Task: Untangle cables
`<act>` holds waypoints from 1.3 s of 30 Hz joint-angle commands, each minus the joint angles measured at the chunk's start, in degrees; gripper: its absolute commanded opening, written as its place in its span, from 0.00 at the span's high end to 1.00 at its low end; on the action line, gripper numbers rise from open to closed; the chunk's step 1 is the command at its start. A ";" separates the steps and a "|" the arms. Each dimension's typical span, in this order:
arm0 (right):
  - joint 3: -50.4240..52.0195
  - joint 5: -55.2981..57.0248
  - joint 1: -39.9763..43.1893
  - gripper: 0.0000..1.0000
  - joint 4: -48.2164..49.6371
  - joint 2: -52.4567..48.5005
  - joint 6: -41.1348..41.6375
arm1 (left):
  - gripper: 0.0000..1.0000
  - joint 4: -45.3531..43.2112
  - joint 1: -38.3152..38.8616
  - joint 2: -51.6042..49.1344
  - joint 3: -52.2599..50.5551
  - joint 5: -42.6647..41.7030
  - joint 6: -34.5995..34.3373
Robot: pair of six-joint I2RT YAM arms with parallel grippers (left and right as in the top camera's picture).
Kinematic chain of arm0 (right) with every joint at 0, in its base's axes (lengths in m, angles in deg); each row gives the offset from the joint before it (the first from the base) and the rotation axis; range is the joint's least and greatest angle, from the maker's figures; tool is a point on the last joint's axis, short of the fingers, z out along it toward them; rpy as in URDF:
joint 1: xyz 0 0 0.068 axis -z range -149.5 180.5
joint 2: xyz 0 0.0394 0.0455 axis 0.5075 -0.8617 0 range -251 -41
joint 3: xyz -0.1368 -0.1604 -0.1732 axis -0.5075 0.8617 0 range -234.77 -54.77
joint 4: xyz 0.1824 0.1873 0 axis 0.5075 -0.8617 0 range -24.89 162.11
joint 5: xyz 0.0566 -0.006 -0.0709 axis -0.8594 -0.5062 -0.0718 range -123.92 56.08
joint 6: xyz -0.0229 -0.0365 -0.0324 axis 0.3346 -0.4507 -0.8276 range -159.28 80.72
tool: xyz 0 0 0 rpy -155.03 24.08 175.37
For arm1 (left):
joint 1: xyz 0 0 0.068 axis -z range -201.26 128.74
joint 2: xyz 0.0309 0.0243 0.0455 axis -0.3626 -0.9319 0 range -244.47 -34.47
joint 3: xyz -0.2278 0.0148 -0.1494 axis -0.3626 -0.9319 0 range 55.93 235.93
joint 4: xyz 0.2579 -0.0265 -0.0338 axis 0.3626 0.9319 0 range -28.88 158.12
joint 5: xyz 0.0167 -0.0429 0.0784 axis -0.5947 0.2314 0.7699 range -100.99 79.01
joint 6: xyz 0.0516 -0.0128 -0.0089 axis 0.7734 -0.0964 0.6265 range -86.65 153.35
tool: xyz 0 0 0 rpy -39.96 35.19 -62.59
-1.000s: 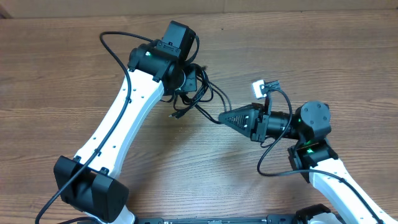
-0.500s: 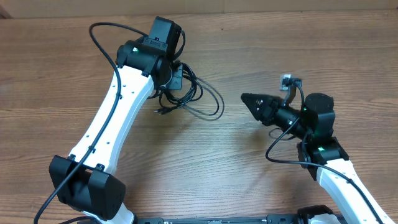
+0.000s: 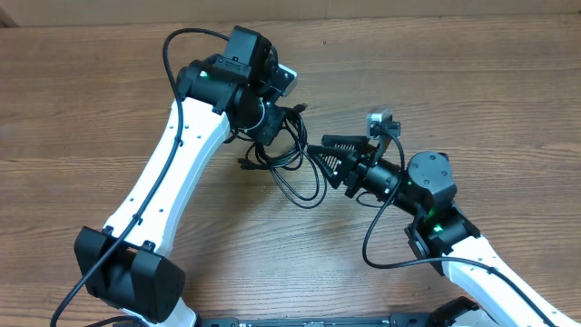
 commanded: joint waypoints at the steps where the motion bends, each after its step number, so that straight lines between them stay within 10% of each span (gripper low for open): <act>1: -2.12 6.78 -2.47 0.49 -1.25 -0.31 -2.23 | 0.96 -0.52 2.14 -0.09 0.15 2.03 -0.70; 11: -9.20 13.31 -7.41 0.58 -18.62 -1.22 -8.61 | 0.96 -2.97 5.86 -0.09 0.15 12.39 -9.94; 16: -9.18 16.92 -7.39 0.96 -25.11 -2.47 -8.61 | 0.96 -2.95 5.86 -0.09 0.17 12.33 -13.60; 26: -9.09 44.61 -2.93 0.96 -54.64 -3.10 27.02 | 0.96 -4.00 4.66 2.43 0.42 18.80 -23.30; 36: -9.07 44.52 1.29 0.96 -58.75 -5.51 29.62 | 0.96 -5.27 4.17 9.49 0.44 20.46 -35.15; 39: -9.07 43.93 2.43 0.96 -61.16 -5.51 33.88 | 0.95 -3.50 3.85 10.08 0.44 29.51 -50.82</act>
